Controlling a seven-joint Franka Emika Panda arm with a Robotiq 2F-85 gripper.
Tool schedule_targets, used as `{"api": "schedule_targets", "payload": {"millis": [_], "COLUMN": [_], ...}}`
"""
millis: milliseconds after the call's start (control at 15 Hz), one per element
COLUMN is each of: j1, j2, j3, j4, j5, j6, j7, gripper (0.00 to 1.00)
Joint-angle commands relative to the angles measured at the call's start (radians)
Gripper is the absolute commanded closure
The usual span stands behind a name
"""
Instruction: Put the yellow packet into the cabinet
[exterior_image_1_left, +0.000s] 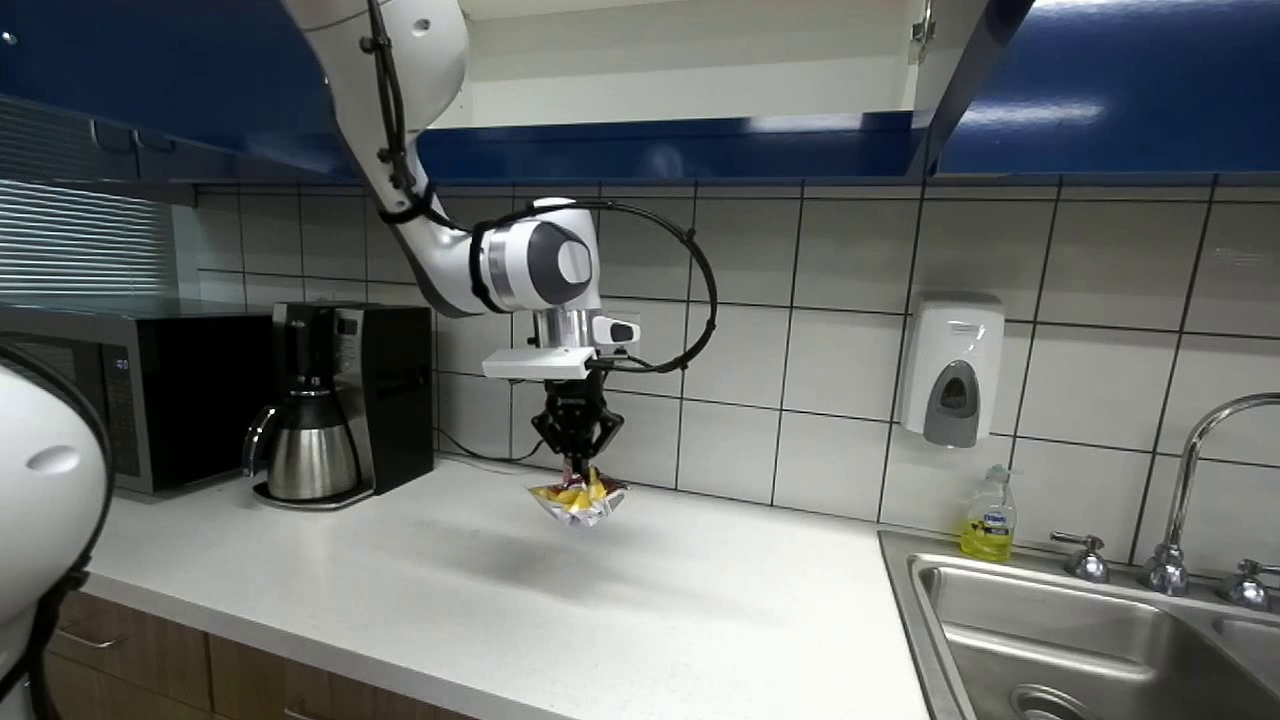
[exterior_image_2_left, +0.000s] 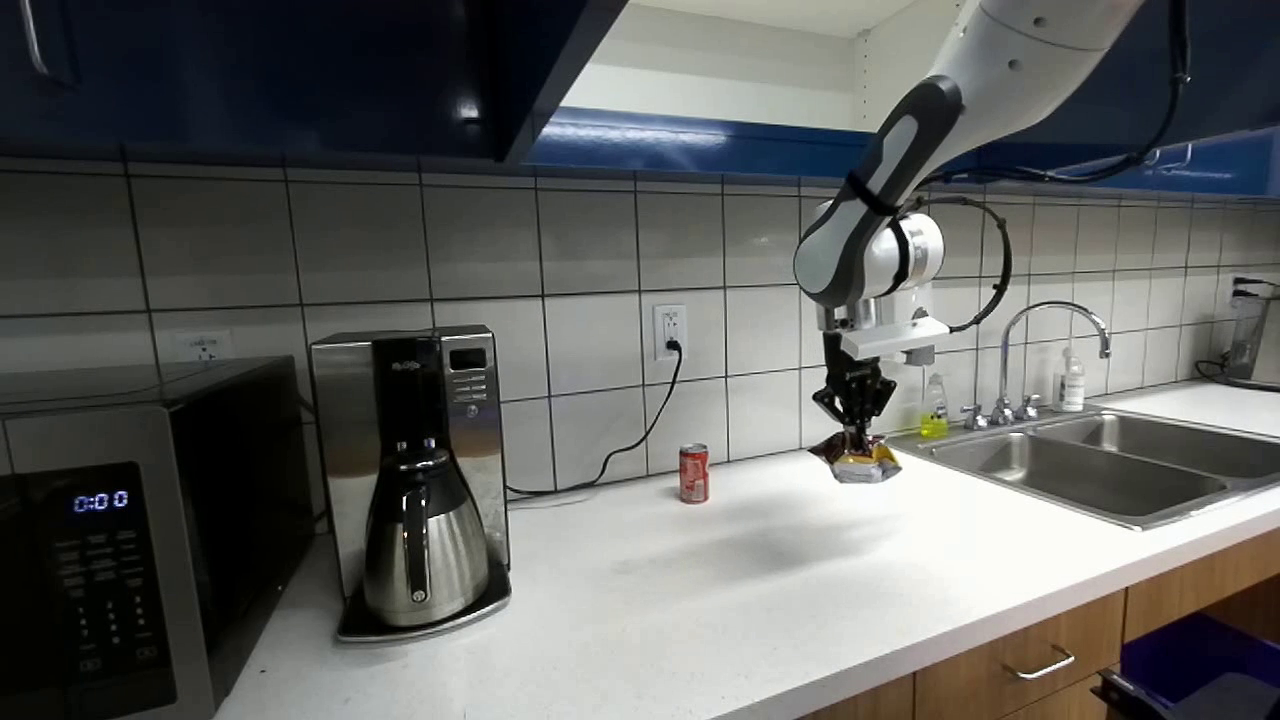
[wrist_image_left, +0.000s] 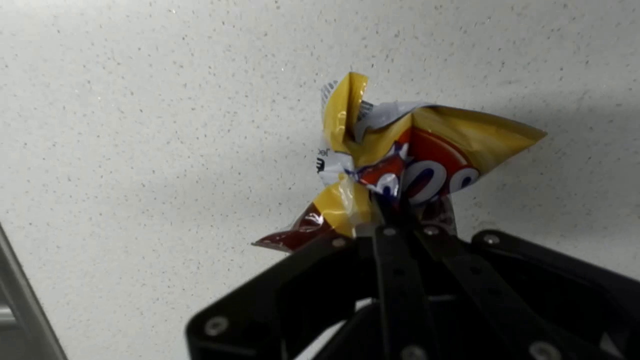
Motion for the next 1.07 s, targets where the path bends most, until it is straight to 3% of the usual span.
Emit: {"api": "schedule_targets", "payload": {"millis": [0,267,467,1000], "j1": [-0.008,-0.009,-0.005,0.027], "j2": [-0.193,-0.356,-0.469,-0.69], "j3": [0.03,0.064,0.097,0.188], "j4": [-0.156,-0.259,-0.273,-0.147], "j5": [-0.032,-0.026,-0.02,-0.012], "j6": [-0.053,-0.144,-0.231,-0.424], "j7": [0.002,0.002,0.005,0.008], "gripper": [1.0,1.0,1.0,1.0]}}
